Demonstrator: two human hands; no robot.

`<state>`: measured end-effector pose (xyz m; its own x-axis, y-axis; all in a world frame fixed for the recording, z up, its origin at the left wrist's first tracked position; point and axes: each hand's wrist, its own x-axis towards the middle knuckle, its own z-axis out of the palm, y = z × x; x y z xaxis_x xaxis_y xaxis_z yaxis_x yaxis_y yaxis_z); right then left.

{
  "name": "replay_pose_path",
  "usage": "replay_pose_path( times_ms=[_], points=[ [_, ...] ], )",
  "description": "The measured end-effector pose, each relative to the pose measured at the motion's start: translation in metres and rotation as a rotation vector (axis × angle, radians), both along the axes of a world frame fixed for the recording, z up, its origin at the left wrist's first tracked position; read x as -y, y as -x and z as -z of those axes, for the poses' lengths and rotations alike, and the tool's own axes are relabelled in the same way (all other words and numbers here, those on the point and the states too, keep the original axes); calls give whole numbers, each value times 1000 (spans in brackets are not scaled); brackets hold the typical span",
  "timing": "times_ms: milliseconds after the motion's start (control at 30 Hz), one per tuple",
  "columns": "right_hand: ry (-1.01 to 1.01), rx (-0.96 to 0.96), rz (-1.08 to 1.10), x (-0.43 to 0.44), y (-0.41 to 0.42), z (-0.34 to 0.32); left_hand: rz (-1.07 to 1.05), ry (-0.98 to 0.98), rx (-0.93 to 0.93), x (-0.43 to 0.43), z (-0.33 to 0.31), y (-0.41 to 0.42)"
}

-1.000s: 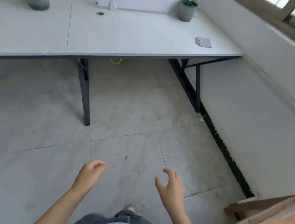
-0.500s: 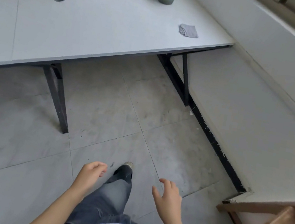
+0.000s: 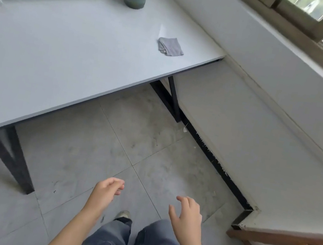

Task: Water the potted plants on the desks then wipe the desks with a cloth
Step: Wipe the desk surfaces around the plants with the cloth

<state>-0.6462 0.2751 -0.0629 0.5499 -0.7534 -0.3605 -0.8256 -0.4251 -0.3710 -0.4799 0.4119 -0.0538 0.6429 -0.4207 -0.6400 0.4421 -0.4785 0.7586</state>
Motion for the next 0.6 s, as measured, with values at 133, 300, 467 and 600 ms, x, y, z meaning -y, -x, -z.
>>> replay_pose_path(
  times_ms=[133, 300, 467, 600],
  points=[
    [-16, -59, 43, 30, -16, 4, -17, -41, -48, 17, 14, -21],
    [-15, -10, 52, 84, -52, 8, -41, -53, -42, 65, 20, -53],
    [-14, 38, 58, 173, -82, 12, -57, -23, 12, 152, 22, -85],
    [-1, 132, 87, 265, -110, 1, -62, 37, 98, 242, 5, -113]
  ],
)
